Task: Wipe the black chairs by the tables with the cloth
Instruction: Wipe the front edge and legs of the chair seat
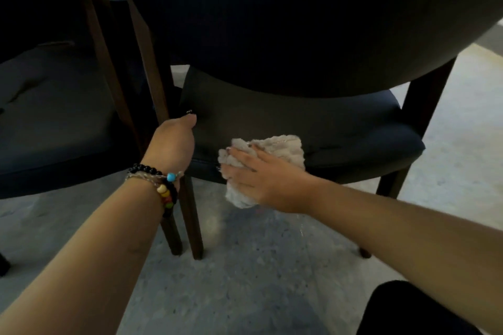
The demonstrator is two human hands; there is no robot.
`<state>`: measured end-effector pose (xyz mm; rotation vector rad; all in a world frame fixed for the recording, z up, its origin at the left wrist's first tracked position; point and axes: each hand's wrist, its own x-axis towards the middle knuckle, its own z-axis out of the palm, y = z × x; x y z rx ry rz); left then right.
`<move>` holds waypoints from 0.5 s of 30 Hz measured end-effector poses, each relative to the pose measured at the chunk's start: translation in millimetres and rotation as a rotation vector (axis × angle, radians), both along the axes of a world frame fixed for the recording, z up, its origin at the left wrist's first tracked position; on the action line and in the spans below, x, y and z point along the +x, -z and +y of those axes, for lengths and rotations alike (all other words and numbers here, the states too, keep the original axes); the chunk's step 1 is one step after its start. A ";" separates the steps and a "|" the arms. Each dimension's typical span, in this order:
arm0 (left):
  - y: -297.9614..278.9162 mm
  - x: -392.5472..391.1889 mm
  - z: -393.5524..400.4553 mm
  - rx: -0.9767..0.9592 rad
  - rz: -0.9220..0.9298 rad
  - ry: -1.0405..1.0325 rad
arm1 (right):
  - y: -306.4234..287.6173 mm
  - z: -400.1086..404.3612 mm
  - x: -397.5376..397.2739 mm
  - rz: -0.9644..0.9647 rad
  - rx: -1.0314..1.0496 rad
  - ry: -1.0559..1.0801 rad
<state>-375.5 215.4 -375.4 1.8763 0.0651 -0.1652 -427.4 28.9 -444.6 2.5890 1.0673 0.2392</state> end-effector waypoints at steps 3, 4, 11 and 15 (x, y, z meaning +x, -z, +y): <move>11.5 -2.3 -13.2 0.077 -0.047 -0.030 | -8.3 -56.8 -23.3 0.068 0.093 0.011; 13.4 -7.0 -18.1 0.120 -0.064 -0.016 | -14.8 -70.4 -27.8 0.064 0.182 0.054; 34.6 -15.6 -50.3 0.553 -0.263 0.336 | -11.3 -67.8 -17.8 -0.008 0.366 0.408; 48.9 -11.9 -56.6 1.062 -0.346 0.603 | -5.9 -114.6 -33.5 0.053 0.349 0.384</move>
